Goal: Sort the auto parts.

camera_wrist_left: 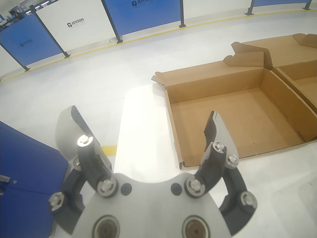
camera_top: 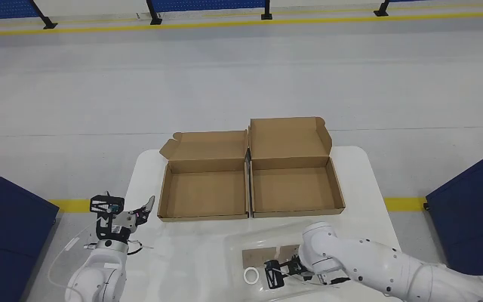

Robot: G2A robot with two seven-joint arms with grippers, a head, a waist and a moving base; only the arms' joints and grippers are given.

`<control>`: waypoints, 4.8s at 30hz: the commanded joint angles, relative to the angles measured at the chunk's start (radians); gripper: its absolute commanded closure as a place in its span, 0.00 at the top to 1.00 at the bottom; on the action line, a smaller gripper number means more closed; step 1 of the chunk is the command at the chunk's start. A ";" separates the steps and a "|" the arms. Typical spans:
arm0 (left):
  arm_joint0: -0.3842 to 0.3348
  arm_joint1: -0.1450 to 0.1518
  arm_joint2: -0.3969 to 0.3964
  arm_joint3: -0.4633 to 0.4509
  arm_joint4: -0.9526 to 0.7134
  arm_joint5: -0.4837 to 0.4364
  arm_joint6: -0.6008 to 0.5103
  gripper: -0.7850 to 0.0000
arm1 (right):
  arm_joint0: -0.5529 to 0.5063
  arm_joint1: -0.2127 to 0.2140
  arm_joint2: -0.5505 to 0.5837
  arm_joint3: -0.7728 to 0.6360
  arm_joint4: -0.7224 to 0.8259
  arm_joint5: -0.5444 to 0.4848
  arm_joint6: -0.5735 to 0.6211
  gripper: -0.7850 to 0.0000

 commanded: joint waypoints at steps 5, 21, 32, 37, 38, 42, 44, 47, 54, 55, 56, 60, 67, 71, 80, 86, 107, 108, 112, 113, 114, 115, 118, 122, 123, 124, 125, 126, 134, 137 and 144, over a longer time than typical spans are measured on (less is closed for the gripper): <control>0.000 0.000 0.000 0.000 0.000 0.000 0.000 1.00 | -0.004 0.024 0.044 -0.034 0.018 0.009 0.006 0.00; 0.000 0.000 0.000 0.000 0.000 0.000 0.000 1.00 | -0.029 0.066 0.136 -0.042 0.096 0.028 -0.100 0.00; 0.000 0.000 0.000 0.000 0.000 0.000 0.000 1.00 | -0.100 0.201 0.373 0.053 0.392 -0.238 -0.287 0.00; 0.000 0.000 0.000 0.000 0.000 0.000 0.000 1.00 | -0.135 0.232 0.416 0.054 0.440 -0.297 -0.316 0.00; 0.000 0.000 0.000 0.000 0.000 0.000 0.000 1.00 | -0.135 0.232 0.416 0.054 0.440 -0.297 -0.316 0.00; 0.000 0.000 0.000 0.000 0.000 0.000 0.000 1.00 | -0.135 0.232 0.416 0.054 0.440 -0.297 -0.316 0.00; 0.000 0.000 0.000 0.000 0.000 0.000 0.000 1.00 | -0.135 0.232 0.416 0.054 0.440 -0.297 -0.316 0.00; 0.000 0.000 0.000 0.000 0.000 0.000 0.000 1.00 | -0.147 0.231 0.417 0.075 0.474 -0.303 -0.351 0.00; 0.000 0.000 0.000 0.000 0.000 0.000 0.000 1.00 | -0.149 0.252 0.439 0.162 0.754 -0.387 -0.413 0.00; 0.000 0.000 0.000 0.000 0.000 0.000 0.000 1.00 | -0.149 0.257 0.444 0.165 0.798 -0.387 -0.414 0.00; 0.000 0.000 0.000 0.000 0.000 0.000 0.000 1.00 | -0.151 0.263 0.446 0.166 0.837 -0.387 -0.410 0.00; 0.000 0.000 0.000 0.000 0.000 0.000 0.000 1.00 | -0.161 0.280 0.458 0.159 0.985 -0.387 -0.387 0.00; 0.000 0.000 0.000 0.000 0.000 0.000 0.000 1.00 | -0.185 0.288 0.467 0.131 1.156 -0.387 -0.387 0.00; 0.000 0.000 0.000 0.000 0.000 0.000 0.000 1.00 | -0.185 0.288 0.467 0.131 1.156 -0.387 -0.387 0.00; 0.000 0.000 0.000 0.000 0.000 0.000 0.000 1.00 | -0.230 0.277 0.468 0.093 1.372 -0.387 -0.412 0.00; 0.000 0.000 0.000 0.000 0.000 0.000 0.000 1.00 | -0.273 0.272 0.515 0.032 1.611 -0.387 -0.387 0.00; 0.000 0.000 0.000 0.000 0.000 0.000 0.000 1.00 | -0.348 0.244 0.643 -0.064 1.794 -0.387 -0.387 0.00; 0.000 0.000 0.000 0.000 0.000 0.000 0.000 1.00 | -0.349 0.242 0.644 -0.077 1.797 -0.384 -0.396 0.00; 0.000 0.000 0.000 0.000 0.000 0.000 0.000 1.00 | -0.346 0.223 0.657 -0.147 1.883 -0.387 -0.387 0.00; 0.000 0.000 0.000 0.000 0.000 0.000 0.000 1.00 | -0.341 0.216 0.659 -0.167 1.913 -0.387 -0.387 0.00; 0.000 0.000 0.000 0.000 0.000 0.000 0.000 1.00 | -0.336 0.211 0.660 -0.176 1.930 -0.387 -0.387 0.00; 0.000 0.000 0.000 0.000 0.000 0.000 0.000 1.00 | -0.331 0.205 0.657 -0.194 1.951 -0.387 -0.387 0.00; 0.000 0.000 0.000 0.000 0.000 0.000 0.000 1.00 | -0.308 0.187 0.648 -0.233 2.019 -0.377 -0.377 0.00; 0.000 0.000 0.000 0.000 0.000 0.000 0.000 1.00 | -0.274 0.161 0.653 -0.248 2.139 -0.331 -0.331 0.00; 0.000 0.000 0.000 0.000 0.000 0.000 0.000 1.00 | -0.268 0.153 0.658 -0.249 2.171 -0.316 -0.316 0.00; 0.000 0.000 0.000 0.000 0.000 0.000 0.000 1.00 | -0.264 0.148 0.662 -0.246 2.188 -0.306 -0.306 0.00; 0.000 0.000 0.000 0.000 0.000 0.000 0.000 1.00 | -0.264 0.148 0.662 -0.246 2.188 -0.306 -0.306 0.00; 0.000 0.000 0.000 0.000 0.000 0.000 0.000 1.00 | -0.264 0.148 0.662 -0.246 2.188 -0.306 -0.306 0.00; 0.000 0.000 0.000 0.000 0.000 0.000 0.000 1.00 | -0.277 0.144 0.663 -0.260 2.203 -0.298 -0.337 0.00; 0.000 0.000 0.000 0.000 0.000 0.000 0.000 1.00 | -0.311 0.132 0.662 -0.283 2.291 -0.271 -0.360 0.00; 0.000 0.000 0.000 0.000 0.000 0.000 0.000 1.00 | -0.370 0.106 0.695 -0.281 2.475 -0.228 -0.274 0.00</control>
